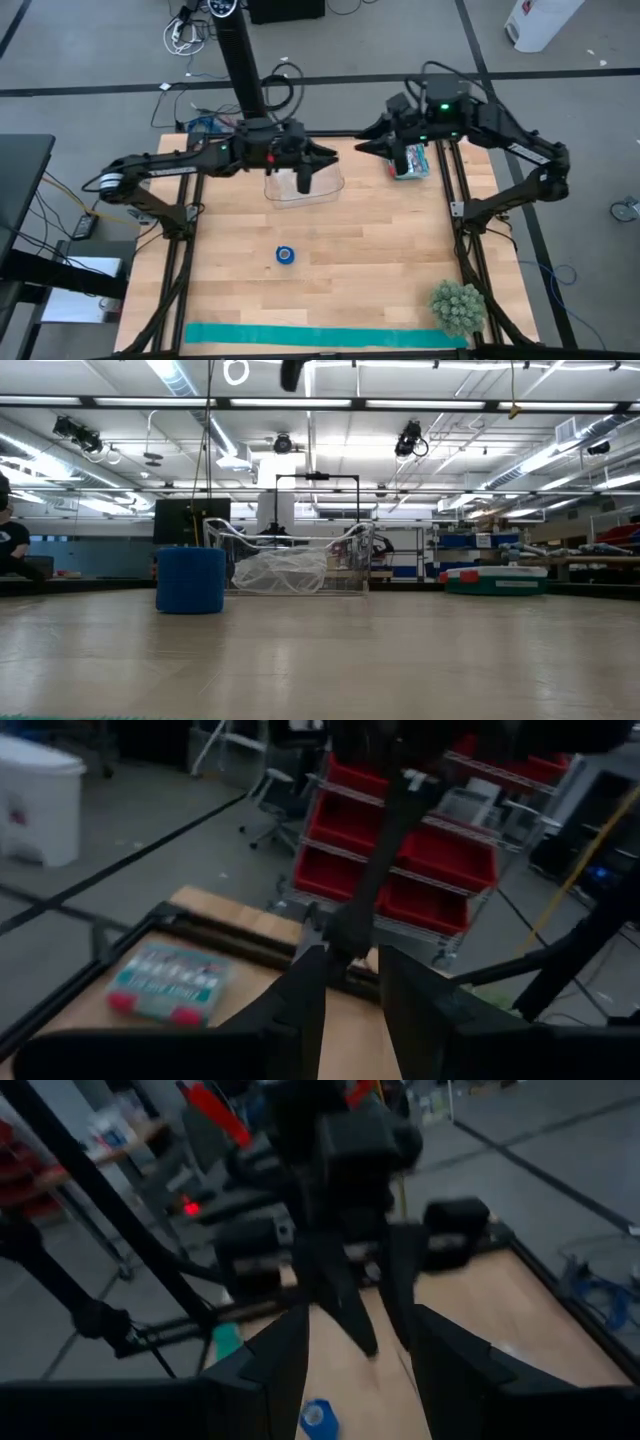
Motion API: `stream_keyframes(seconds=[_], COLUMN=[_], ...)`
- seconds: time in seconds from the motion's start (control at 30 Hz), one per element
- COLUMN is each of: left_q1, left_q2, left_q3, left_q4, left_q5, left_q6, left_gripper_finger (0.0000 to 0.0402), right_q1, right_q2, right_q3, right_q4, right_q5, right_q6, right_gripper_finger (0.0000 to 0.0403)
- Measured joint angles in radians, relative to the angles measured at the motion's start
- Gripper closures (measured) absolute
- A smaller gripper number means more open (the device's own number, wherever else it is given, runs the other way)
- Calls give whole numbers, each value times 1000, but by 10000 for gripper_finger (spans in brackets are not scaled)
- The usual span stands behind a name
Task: Roll bandage
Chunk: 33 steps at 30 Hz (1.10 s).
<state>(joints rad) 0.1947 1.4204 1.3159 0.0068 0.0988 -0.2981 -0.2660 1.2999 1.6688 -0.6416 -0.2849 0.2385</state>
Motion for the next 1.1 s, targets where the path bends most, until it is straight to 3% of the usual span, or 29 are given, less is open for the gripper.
stream_keyframes(seconds=[0.17, 0.4, 0.6, 0.8, 1.1], left_q1=[29, 89, 95, 95, 93], left_q2=[-106, -211, -280, -358, -421], left_q3=[-133, -274, -293, -293, -293], left_q4=[-20, -209, -343, -546, -571], left_q5=[-60, -142, -154, -250, -215], left_q6=[-43, -221, -254, -284, -339], left_gripper_finger=[300, 300, 300, 300, 300], right_q1=[-15, -47, -52, -52, -53], right_q2=[102, 278, 403, 500, 605], right_q3=[0, 0, 0, 0, 0], right_q4=[-3, 67, 96, 108, 95], right_q5=[-5, -4, -25, -26, -35], right_q6=[-23, 10, 11, 23, -15], right_gripper_finger=[236, 236, 236, 236, 230])
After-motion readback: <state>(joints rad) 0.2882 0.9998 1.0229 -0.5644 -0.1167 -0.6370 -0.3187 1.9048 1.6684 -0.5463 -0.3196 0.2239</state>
